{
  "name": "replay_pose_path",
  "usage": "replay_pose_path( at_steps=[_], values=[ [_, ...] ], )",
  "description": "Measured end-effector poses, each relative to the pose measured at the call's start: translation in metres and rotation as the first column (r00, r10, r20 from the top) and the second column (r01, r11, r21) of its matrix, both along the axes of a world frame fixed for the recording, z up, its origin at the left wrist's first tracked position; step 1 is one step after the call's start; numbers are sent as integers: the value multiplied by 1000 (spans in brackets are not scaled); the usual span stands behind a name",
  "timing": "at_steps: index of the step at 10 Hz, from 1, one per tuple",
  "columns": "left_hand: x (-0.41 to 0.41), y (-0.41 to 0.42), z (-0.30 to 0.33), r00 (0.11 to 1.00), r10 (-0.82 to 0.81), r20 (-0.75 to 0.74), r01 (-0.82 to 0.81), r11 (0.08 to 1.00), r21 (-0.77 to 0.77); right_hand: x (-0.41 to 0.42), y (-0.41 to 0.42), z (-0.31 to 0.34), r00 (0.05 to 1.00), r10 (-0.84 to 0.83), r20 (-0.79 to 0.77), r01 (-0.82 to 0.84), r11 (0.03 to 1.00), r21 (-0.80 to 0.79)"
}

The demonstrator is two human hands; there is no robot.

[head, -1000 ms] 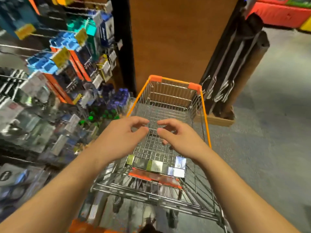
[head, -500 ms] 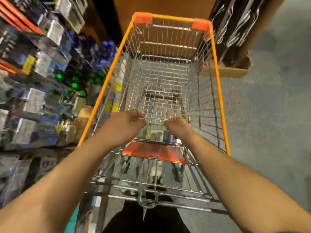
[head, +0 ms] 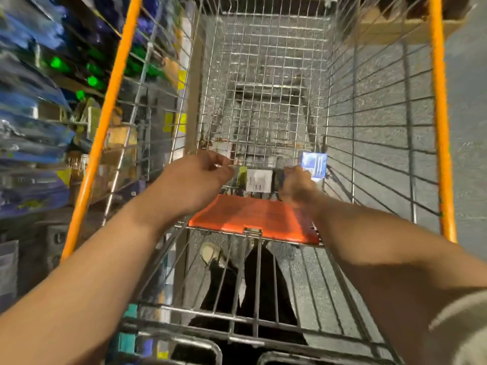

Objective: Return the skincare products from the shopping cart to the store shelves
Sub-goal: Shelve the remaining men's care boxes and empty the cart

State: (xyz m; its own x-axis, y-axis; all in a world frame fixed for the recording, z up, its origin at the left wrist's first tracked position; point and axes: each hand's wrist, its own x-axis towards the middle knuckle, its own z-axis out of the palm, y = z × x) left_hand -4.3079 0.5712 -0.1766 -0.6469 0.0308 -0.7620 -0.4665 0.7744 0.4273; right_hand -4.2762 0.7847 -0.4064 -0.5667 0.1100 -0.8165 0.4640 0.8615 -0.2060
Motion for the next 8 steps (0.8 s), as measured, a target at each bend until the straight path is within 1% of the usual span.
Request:
replay_pose_path(
  at_steps=[1,2,3,4,5,6,7,8],
  values=[
    [0,-1,-9,999,-39,21,40,999,-24,4,5,-34,996,-24,86,30,997,-68],
    [0,2,-13,992,-118,44,119,992,-32,-4,6,-27,981,161,110,-164,986,12],
    [-1,4,-18,978,-194,82,198,980,-37,-7,6,-29,955,284,85,-290,954,72],
    [-2,6,-20,975,-203,89,207,978,-39,-11,7,-30,918,380,108,-392,911,129],
    [-4,8,-22,975,-210,71,213,976,-37,-16,10,-39,894,389,220,-425,894,145],
    [-5,8,-23,969,-237,73,240,970,-43,-25,10,-41,889,399,225,-433,892,129],
    [-3,8,-24,961,-260,91,264,964,-31,-26,12,-33,898,425,118,-436,894,101],
    [-3,8,-23,961,-264,83,266,964,-14,-19,16,-38,895,440,80,-446,891,84]
  ],
)
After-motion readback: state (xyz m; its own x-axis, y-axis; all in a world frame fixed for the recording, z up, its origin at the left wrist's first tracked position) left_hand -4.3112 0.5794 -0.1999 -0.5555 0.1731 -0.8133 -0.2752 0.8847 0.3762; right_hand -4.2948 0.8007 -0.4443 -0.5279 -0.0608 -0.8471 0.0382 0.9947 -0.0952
